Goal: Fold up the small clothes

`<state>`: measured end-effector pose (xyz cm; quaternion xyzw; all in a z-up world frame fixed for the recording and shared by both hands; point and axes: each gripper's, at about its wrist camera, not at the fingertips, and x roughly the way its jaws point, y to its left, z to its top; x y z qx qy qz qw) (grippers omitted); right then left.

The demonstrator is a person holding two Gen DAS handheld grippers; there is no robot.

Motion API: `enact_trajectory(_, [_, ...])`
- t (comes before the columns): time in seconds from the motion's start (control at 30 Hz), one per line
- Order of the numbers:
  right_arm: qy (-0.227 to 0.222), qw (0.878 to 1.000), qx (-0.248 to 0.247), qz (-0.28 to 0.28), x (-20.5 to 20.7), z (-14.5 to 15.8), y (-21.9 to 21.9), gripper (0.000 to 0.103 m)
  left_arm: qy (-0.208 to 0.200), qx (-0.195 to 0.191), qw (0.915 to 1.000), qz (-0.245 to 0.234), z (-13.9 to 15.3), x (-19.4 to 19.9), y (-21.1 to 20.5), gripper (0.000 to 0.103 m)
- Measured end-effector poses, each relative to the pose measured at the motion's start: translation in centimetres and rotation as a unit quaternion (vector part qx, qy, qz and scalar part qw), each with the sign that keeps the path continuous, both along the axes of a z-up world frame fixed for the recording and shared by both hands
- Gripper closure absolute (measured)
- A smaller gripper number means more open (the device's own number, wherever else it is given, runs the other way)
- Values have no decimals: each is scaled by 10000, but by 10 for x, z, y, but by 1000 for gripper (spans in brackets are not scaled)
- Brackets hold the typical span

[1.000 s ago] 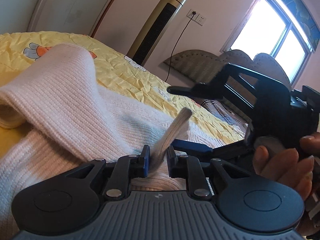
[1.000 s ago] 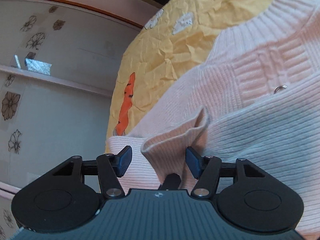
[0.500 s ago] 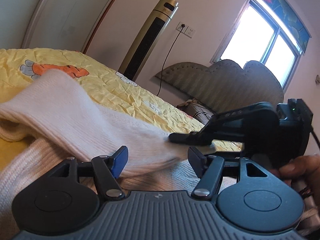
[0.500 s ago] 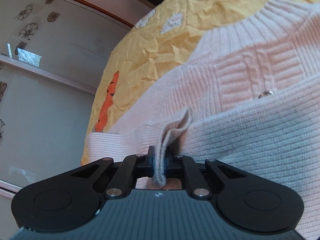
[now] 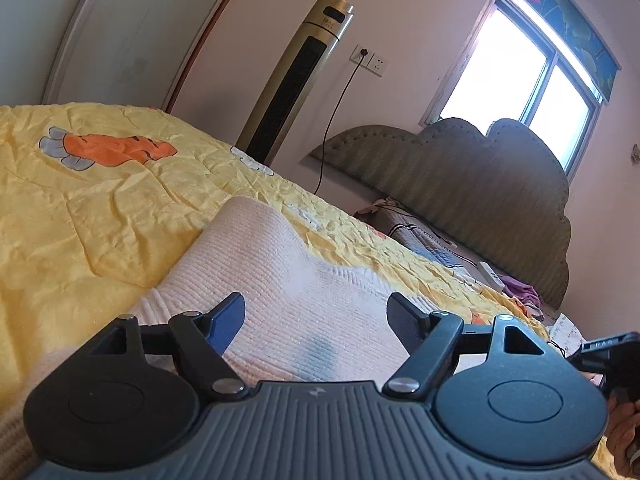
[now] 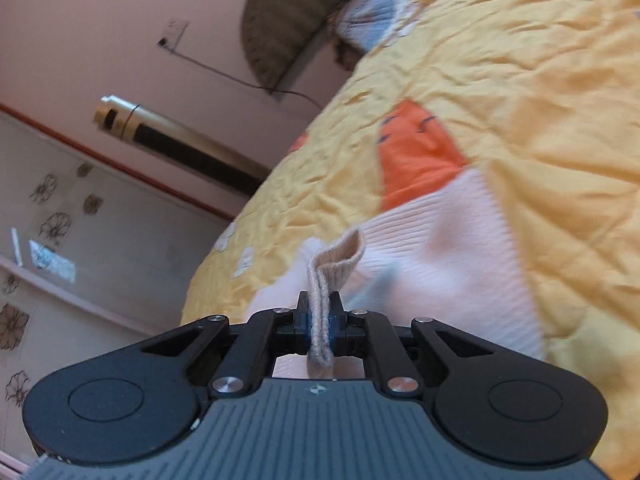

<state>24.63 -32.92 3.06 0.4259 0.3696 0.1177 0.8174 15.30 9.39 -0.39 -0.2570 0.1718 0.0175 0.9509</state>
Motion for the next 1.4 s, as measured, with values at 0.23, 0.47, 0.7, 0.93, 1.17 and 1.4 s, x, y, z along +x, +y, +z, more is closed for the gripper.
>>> enact_trajectory(0.23, [10,9998,-75,156,-2,-18,13,91,177,-250,9995,16,-5,5,8,25])
enact_trajectory(0.47, [106,9985,-480,240,-11,-26,2,81,196,-267,9995,-1,-5,6,8,23])
enact_trajectory(0.7, [-1134,9855,-1255,-156,-32,28,14,64,200,-264,9995,-13,-5,6,7,22])
enact_trajectory(0.93, [-1046,9482,-2707,1293,-4,13,98,58,205,-266,9994,-16,-5,7,8,22])
enact_trajectory(1.17, [-1276,9483,-2625,1249,-13,-31,85,64,272,-252,9993,-46,-5,9,8,21])
enact_trajectory(1.4, [-1098,9565,-2577,819,-59,5,87,47,477,313,9983,-101,24,-50,15,21])
